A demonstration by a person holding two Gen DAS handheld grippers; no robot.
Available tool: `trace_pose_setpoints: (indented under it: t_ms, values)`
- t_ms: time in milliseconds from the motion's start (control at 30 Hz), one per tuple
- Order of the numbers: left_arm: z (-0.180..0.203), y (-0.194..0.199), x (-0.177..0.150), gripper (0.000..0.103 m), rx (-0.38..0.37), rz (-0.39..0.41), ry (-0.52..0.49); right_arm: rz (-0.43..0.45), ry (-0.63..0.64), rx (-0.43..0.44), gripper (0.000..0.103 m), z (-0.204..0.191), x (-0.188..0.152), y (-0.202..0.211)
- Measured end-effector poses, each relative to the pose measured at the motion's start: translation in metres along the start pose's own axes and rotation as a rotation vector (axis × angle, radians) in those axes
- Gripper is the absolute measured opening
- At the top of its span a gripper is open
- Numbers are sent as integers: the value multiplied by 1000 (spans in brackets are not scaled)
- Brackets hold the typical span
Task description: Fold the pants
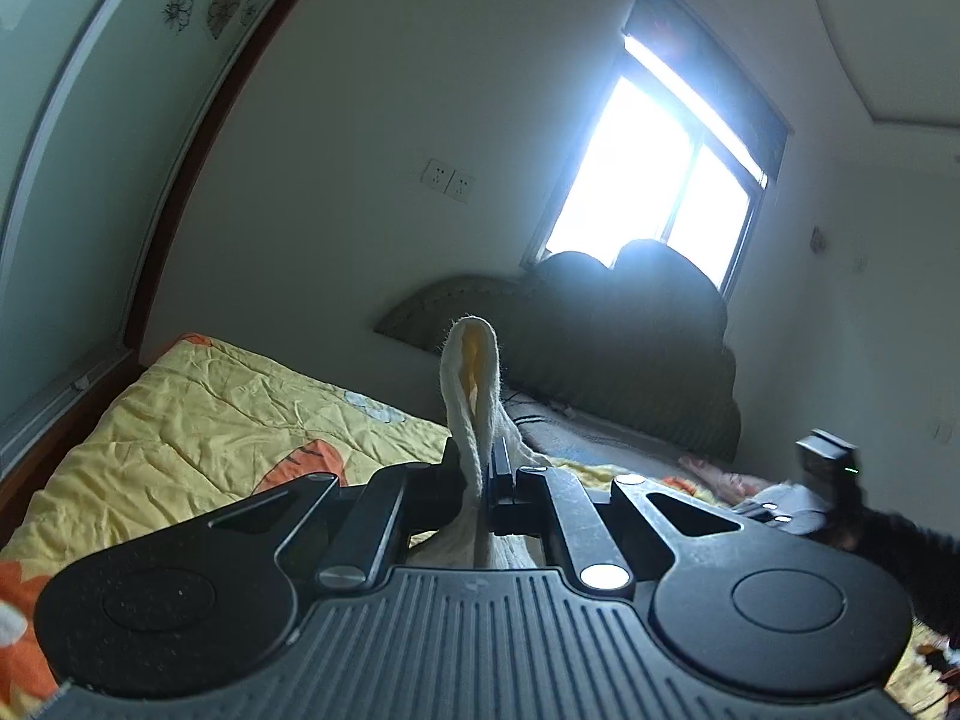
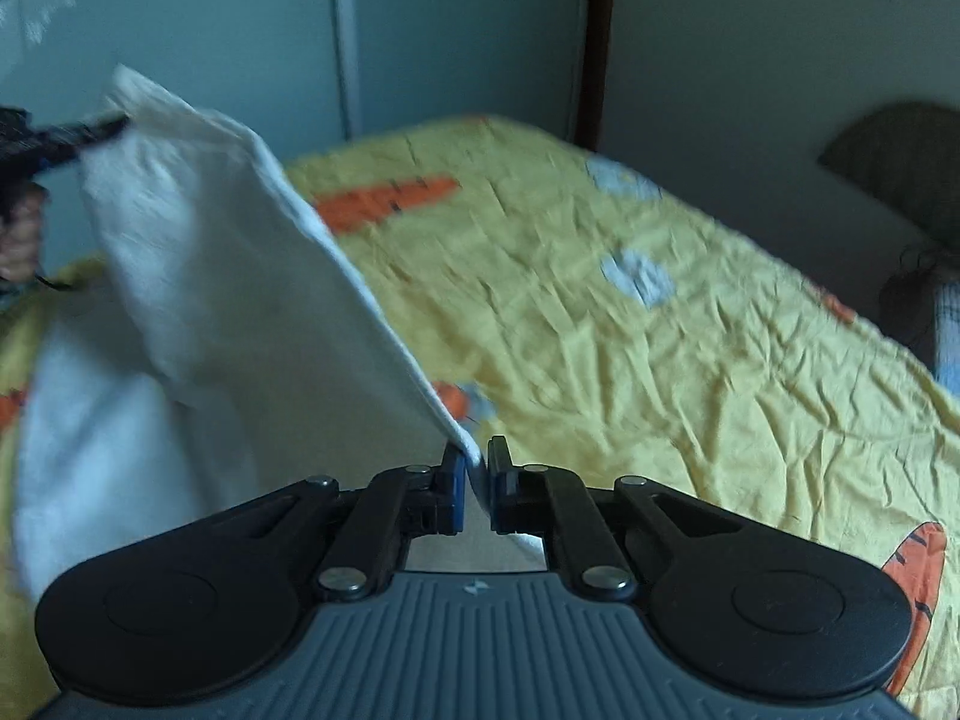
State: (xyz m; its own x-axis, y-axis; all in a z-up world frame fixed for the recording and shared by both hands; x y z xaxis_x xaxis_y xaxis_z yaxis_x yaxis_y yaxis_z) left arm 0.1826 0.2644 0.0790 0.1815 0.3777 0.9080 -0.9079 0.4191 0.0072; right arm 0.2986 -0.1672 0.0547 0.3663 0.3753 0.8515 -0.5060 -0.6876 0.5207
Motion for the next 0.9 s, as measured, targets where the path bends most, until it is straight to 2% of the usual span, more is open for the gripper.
trace_pose_setpoints:
  t_ms: [100, 233, 300, 333, 367, 467, 533, 600, 700, 767, 900]
  values:
    - [-6, 22, -4, 8, 3, -25, 87, 21, -12, 86, 7, -50, -24, 32]
    - [-18, 56, -26, 40, 123, -85, 177, -33, -33, 101, 7, -100, -77, 32]
    - [-19, 77, -35, 54, 168, -88, 220, -38, -73, 89, 7, -104, -89, 25]
    - [-16, 87, -37, 68, 186, -93, 229, -31, -98, 83, 7, -102, -92, 23]
    - [-13, 97, -39, 77, 206, -103, 232, -19, -114, 77, 7, -101, -93, 23]
    - [-2, 129, -43, 80, 269, -124, 235, 26, -157, 65, 7, -96, -90, 31]
    - [3, 149, -47, 81, 308, -116, 282, 52, -163, 56, 7, -98, -90, 36]
    - [11, 164, -54, 82, 352, -106, 379, 64, -162, 55, 7, -97, -86, 38]
    - [20, 171, -75, 83, 345, -116, 567, 67, -157, 52, 7, -98, -82, 42]
    - [27, 166, -90, 83, 359, -139, 633, 69, -154, 46, 7, -98, -79, 44]
    - [29, 159, -114, 83, 442, -190, 743, 83, -159, 41, 7, -97, -73, 50]
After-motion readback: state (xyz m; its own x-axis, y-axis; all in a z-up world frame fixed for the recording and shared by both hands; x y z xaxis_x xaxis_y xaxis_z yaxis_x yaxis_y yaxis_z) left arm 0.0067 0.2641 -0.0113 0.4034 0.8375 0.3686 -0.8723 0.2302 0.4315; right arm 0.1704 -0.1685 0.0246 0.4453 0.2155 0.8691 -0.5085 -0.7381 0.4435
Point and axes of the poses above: each gripper's, at about its wrist camera, not at the fingertips, and y roughly against the way its jaws point, z to its right, x to its top, the point moved 3 cm from there along -y, roughly the way its jaws point, and after that the axes turned 7 degrees about z, right-handed, at the moved point
